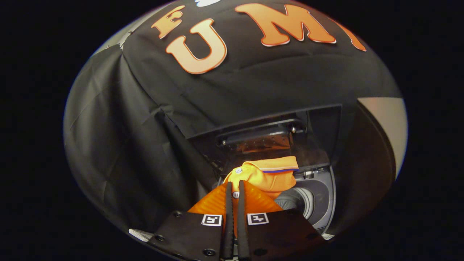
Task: Put the clothes into the washing machine and then close the washing machine lid.
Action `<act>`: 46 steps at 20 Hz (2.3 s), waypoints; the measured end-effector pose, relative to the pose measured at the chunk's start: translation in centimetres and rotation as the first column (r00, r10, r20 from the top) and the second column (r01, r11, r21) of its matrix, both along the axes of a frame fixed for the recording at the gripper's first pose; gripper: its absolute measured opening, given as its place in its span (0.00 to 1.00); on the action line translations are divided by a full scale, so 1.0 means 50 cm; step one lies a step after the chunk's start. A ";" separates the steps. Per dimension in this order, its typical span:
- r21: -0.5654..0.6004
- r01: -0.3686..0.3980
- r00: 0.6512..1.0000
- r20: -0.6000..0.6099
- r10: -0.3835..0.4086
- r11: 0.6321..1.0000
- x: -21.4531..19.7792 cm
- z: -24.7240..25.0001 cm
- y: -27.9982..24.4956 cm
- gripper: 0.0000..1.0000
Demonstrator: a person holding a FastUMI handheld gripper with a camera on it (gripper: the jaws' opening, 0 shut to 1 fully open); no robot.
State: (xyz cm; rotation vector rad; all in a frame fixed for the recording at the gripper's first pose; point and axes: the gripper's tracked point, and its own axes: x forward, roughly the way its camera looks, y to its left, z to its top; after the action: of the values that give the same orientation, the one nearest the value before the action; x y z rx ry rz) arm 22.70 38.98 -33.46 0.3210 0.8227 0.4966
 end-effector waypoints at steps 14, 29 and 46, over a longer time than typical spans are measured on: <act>-0.072 -0.005 0.980 -0.197 -0.009 0.997 -0.008 -0.282 0.027 0.12; -0.249 -0.042 0.931 -0.361 -0.053 0.968 -0.034 -0.525 0.023 0.12; -0.322 -0.064 0.910 -0.407 -0.077 0.945 -0.061 -0.572 -0.007 0.12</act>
State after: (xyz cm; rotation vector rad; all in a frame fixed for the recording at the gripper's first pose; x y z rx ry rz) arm 19.67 38.61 -62.05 0.1167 1.3024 0.2760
